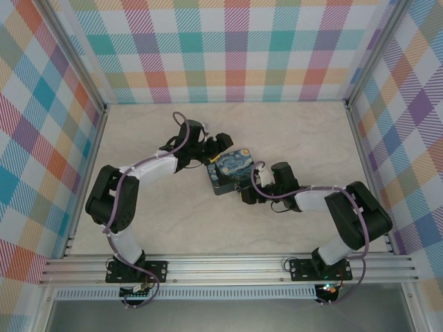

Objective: Unlock a padlock with a key

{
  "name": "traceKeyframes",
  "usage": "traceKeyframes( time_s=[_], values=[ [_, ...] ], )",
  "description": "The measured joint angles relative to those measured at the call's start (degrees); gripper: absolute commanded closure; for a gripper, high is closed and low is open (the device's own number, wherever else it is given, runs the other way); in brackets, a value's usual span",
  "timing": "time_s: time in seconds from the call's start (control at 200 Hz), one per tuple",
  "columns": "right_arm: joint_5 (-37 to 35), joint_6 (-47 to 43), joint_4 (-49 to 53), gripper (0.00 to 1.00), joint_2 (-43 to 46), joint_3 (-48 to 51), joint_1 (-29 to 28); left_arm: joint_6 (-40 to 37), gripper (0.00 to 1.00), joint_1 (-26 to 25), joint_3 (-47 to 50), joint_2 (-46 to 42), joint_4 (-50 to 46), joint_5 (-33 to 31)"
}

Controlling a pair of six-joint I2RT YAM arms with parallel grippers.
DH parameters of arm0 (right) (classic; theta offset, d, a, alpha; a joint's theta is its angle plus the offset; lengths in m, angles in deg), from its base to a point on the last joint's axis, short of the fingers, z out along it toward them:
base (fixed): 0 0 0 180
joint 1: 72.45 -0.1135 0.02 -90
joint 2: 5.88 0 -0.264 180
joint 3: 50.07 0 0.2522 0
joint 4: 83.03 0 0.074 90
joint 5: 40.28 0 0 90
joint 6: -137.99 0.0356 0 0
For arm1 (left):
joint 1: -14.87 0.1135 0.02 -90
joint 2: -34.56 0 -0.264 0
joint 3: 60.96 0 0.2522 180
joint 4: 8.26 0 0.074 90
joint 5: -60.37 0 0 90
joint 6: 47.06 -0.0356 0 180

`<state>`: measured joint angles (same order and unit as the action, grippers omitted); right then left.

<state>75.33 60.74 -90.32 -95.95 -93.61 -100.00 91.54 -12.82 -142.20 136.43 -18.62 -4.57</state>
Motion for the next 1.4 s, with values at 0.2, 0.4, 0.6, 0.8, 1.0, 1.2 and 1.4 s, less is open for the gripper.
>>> traceKeyframes(
  time_s=[0.2,0.4,0.6,0.8,1.0,1.2,1.4],
  values=[
    [0.7,0.0,-2.4,0.45,-1.4,0.0,0.0,0.4,0.14,0.0,-0.2,1.0,0.0,0.9],
    [1.7,0.3,-4.7,0.51,-3.7,0.0,0.0,1.1,0.14,0.0,-0.2,1.3,0.0,1.0],
    [2.1,0.3,-6.0,0.58,-4.4,0.0,0.1,1.3,0.14,0.0,-0.2,1.5,0.2,1.0],
    [2.8,0.7,-6.4,0.69,-4.9,0.0,0.1,1.4,0.14,0.0,-0.2,1.5,0.2,1.0],
    [3.4,1.8,-7.4,0.83,-5.0,0.4,0.1,1.3,0.14,-0.1,-0.1,1.5,0.2,0.8],
    [2.8,2.6,-8.0,0.87,-4.4,1.1,0.1,1.3,0.14,-0.3,1.0,1.0,1.5,0.3],
    [1.9,4.0,-8.0,0.86,-2.1,2.3,0.1,1.2,0.14,-0.5,2.6,-0.3,1.7,-0.6]
  ],
)
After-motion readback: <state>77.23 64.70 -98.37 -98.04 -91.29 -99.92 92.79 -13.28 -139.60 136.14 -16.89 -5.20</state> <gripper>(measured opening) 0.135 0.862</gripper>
